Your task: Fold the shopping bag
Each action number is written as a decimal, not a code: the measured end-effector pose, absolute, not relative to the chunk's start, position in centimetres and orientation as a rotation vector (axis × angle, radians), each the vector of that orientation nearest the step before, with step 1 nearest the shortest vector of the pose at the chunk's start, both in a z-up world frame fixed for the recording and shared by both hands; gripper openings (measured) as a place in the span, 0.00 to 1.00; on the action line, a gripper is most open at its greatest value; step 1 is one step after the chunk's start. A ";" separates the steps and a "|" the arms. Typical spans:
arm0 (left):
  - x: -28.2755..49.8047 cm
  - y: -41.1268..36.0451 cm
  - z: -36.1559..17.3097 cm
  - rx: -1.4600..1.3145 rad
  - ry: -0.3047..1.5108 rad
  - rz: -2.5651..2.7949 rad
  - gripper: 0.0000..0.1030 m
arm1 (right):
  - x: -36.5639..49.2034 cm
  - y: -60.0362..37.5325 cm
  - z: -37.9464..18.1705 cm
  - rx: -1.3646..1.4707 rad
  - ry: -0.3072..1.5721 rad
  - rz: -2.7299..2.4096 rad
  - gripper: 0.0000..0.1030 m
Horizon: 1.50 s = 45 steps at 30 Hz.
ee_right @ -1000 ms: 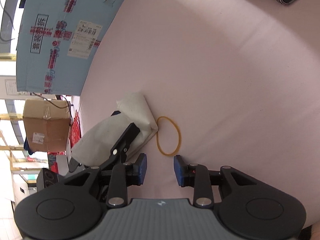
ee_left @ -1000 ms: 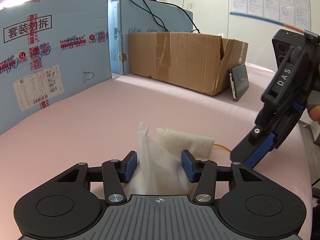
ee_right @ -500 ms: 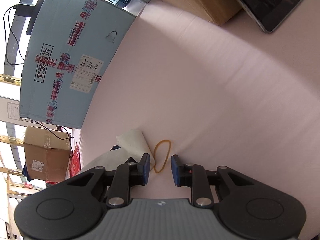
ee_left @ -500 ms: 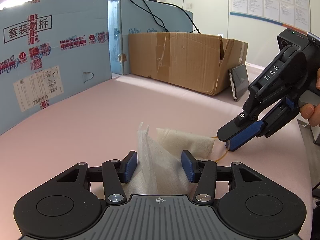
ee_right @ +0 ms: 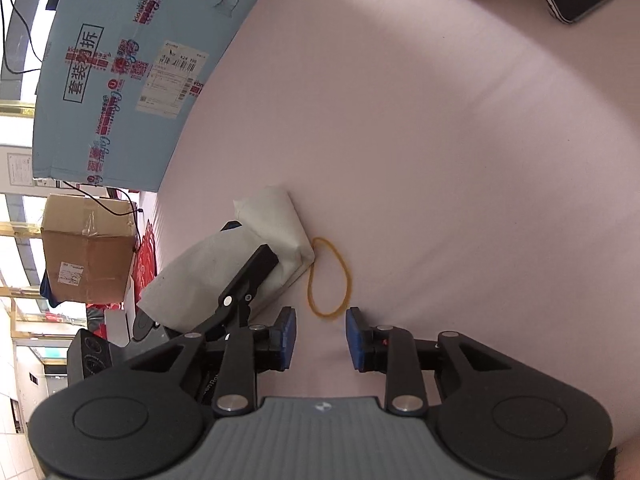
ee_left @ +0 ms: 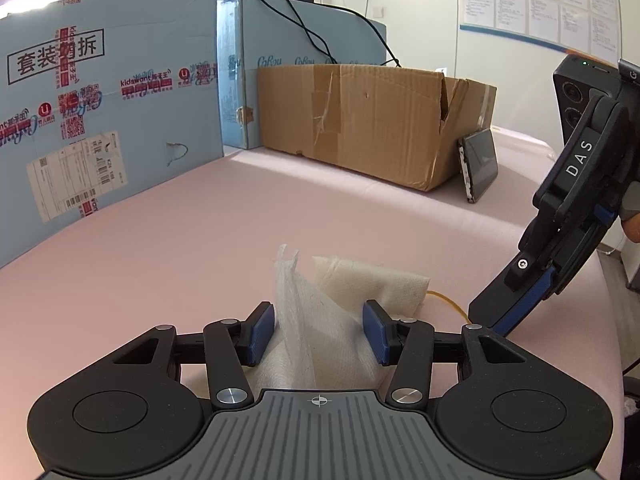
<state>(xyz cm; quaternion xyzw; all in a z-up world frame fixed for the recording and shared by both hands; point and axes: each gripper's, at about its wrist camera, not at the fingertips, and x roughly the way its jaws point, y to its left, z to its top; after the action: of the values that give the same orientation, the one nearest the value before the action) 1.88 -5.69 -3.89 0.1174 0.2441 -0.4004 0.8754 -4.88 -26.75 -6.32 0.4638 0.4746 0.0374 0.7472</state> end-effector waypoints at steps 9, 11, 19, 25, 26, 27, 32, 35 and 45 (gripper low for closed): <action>2.0 -5.7 -3.9 0.247 0.508 -0.835 0.47 | -4.9 -25.9 -6.1 1.008 0.909 0.028 0.33; 1.8 -5.7 -4.0 0.247 0.507 -0.833 0.47 | -5.1 -25.9 -6.0 1.002 0.885 0.023 0.33; 2.0 -5.7 -4.0 0.247 0.507 -0.834 0.47 | -5.2 -27.8 -7.2 1.087 0.772 0.027 0.31; 2.0 -5.6 -4.0 0.248 0.507 -0.838 0.47 | -5.1 -29.1 -8.5 1.163 0.730 0.019 0.18; 2.0 -5.7 -4.0 0.248 0.507 -0.838 0.47 | -5.0 -29.1 -8.5 1.155 0.730 0.021 0.16; 2.0 -5.7 -4.0 0.247 0.508 -0.838 0.47 | -4.9 -29.0 -8.5 1.147 0.738 0.025 0.14; 1.9 -5.8 -4.1 0.253 0.505 -0.835 0.47 | -4.8 -28.7 -8.1 1.117 0.760 0.037 0.08; 1.6 -6.0 -4.1 0.273 0.494 -0.828 0.47 | -4.9 -28.8 -7.5 1.110 0.760 0.048 0.05; 1.7 -6.0 -4.1 0.269 0.497 -0.829 0.47 | -1.0 -26.4 -5.6 0.998 0.786 0.123 0.03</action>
<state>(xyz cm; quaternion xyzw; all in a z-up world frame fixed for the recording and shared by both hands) 1.67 -5.96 -4.08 0.1291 0.2382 -0.3974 0.8767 -1.01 -26.45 -5.59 0.4659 0.3670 0.0575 0.8030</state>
